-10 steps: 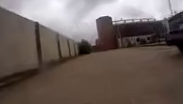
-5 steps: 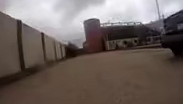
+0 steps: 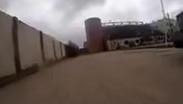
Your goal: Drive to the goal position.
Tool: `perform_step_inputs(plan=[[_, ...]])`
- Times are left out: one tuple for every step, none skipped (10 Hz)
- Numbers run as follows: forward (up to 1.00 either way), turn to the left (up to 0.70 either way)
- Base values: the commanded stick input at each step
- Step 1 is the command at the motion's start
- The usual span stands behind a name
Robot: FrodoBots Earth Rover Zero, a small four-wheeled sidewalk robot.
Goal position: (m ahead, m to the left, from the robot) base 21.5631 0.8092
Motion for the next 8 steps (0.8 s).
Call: perform_step_inputs(plan=[[1.0, 0.07], [1.0, 0.07], [1.0, 0.07], [1.0, 0.07], [1.0, 0.07], [1.0, 0.07], [1.0, 0.07], [1.0, 0.07]])
